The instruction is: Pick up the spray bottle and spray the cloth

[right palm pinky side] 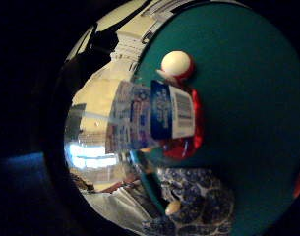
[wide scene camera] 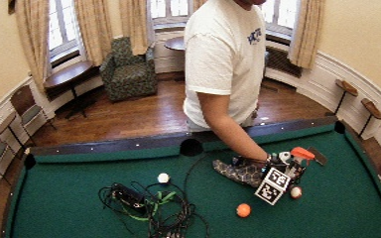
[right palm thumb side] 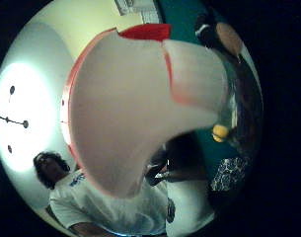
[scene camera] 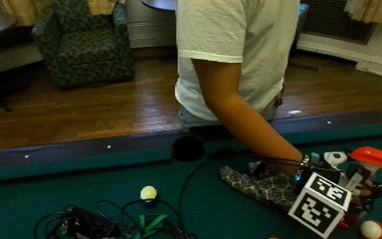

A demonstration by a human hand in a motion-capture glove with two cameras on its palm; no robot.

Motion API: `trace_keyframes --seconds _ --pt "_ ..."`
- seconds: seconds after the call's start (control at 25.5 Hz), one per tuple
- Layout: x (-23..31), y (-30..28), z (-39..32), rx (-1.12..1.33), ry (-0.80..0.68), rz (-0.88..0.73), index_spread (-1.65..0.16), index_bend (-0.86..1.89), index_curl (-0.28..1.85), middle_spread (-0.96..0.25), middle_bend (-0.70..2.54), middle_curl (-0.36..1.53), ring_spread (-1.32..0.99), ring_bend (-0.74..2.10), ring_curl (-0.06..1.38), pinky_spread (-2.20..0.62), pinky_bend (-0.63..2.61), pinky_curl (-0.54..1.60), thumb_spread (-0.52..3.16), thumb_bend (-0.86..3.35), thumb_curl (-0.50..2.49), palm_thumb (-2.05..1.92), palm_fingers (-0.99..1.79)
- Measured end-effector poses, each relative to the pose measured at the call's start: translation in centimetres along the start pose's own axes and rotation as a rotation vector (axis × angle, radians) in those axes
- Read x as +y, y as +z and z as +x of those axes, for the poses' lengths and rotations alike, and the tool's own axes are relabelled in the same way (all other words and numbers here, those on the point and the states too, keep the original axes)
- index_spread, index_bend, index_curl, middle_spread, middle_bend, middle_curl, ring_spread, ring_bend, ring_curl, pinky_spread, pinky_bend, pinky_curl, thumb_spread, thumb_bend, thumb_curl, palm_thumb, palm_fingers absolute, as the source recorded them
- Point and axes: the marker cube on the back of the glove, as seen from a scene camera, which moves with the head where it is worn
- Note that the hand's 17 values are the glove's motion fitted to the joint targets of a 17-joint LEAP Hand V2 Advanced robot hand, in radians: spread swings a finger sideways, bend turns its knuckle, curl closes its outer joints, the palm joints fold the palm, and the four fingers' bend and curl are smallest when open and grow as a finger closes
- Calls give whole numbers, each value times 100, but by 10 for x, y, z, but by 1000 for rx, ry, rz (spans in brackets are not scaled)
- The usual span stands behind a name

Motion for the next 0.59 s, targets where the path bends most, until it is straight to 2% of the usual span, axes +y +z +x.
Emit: trace_keyframes --seconds 0.27,0.59 --pt "23 -30 -8 174 -7 -45 -36 9 45 -15 29 43 -14 38 38 9 25 36 100 -4 59 58 54" --pt "57 -74 -39 362 -69 -24 -39 11 38 -16 27 41 -14 35 35 16 23 35 106 -4 51 53 47"
